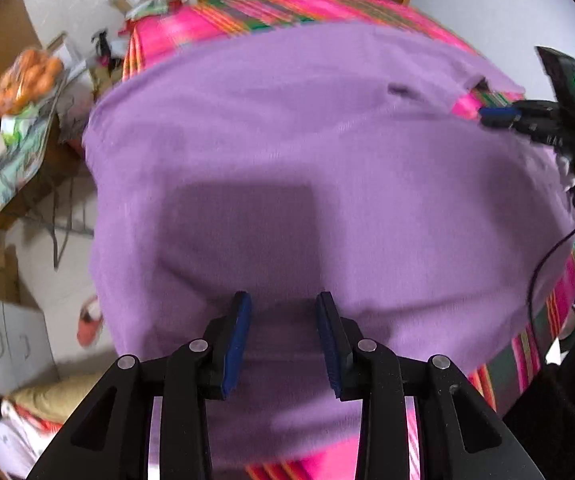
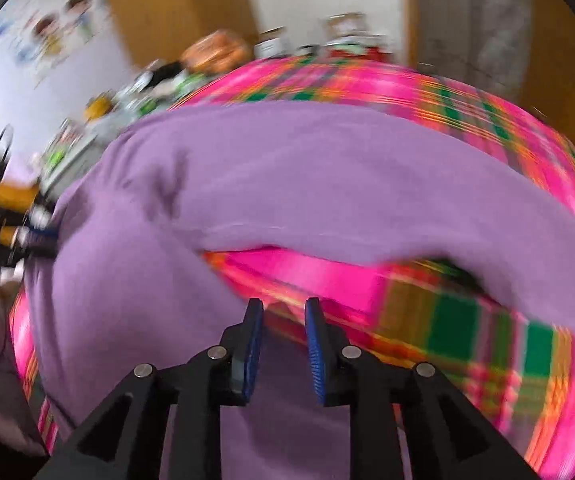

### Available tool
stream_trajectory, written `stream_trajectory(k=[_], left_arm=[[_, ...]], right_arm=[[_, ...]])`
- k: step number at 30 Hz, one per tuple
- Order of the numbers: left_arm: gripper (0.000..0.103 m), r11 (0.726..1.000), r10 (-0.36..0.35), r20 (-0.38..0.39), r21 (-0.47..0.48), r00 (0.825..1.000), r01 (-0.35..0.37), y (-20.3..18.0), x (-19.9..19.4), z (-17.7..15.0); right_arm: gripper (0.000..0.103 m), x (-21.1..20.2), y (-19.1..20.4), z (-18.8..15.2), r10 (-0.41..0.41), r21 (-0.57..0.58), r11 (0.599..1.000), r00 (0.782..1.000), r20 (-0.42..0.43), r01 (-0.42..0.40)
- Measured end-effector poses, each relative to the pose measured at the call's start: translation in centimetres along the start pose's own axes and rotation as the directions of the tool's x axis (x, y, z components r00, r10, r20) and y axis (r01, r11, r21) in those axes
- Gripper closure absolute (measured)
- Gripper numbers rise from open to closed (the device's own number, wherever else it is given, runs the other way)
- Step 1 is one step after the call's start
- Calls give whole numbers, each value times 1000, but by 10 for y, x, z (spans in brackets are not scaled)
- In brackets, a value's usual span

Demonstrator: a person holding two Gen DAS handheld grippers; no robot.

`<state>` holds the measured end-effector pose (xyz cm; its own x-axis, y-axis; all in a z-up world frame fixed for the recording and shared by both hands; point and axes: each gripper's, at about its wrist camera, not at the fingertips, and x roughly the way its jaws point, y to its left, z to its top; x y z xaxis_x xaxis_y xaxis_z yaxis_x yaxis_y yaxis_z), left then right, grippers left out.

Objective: Fold clothes

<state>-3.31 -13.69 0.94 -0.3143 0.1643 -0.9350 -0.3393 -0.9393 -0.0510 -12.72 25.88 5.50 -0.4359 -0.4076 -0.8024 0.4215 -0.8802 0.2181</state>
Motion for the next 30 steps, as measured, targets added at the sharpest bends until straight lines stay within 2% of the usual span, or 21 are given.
stream_trajectory(k=[2, 4, 6, 8, 10, 13, 16, 18, 20, 22, 23, 24, 27, 29, 30], left_arm=[[68, 1000, 10, -7, -11, 1000, -10, -1, -2, -3], [68, 1000, 16, 11, -20, 1000, -16, -3, -6, 0], [68, 999, 20, 42, -29, 999, -19, -7, -12, 6], [68, 999, 22, 74, -38, 997, -19, -11, -18, 14], [68, 999, 10, 114, -47, 993, -4, -17, -25, 22], [68, 997, -43, 184, -60, 982, 55, -23, -38, 35], [68, 990, -90, 237, -85, 967, 112, -29, -43, 49], [68, 986, -110, 256, -97, 960, 138, -34, -42, 58], [68, 980, -129, 276, -108, 952, 164, -39, -42, 67], [68, 975, -149, 295, -118, 944, 190, -45, -42, 76], [68, 972, -157, 301, -120, 941, 201, -48, -41, 80], [68, 973, -162, 294, -114, 942, 203, -52, -38, 84], [68, 973, -173, 274, -102, 946, 207, -61, -31, 89], [68, 973, -173, 261, -101, 950, 205, -64, -25, 90], [68, 974, -172, 255, -102, 952, 204, -64, -22, 90]], right_arm=[[77, -13, -30, -5, -16, 136, 991, 999, 39, 11], [75, -22, -59, -8, -20, 274, 962, 997, 77, -1], [73, -32, -91, -13, -30, 417, 909, 992, 123, -25], [70, -44, -118, -17, -81, 511, 860, 985, 150, -7], [69, -58, -140, -19, -152, 547, 836, 973, 176, 31], [67, -82, -180, -23, -263, 609, 787, 947, 183, 100], [63, -102, -223, -33, -379, 687, 707, 910, 167, 168], [62, -114, -253, -42, -436, 742, 644, 886, 158, 184], [59, -121, -276, -51, -462, 784, 593, 875, 145, 183], [59, -122, -297, -60, -459, 827, 541, 878, 138, 153], [59, -120, -311, -66, -447, 857, 501, 885, 132, 125], [59, -119, -317, -69, -442, 871, 481, 886, 137, 105], [55, -115, -338, -80, -393, 904, 427, 905, 165, 21], [53, -107, -348, -81, -361, 914, 403, 912, 196, -37], [53, -108, -354, -82, -351, 912, 407, 914, 203, -47]])
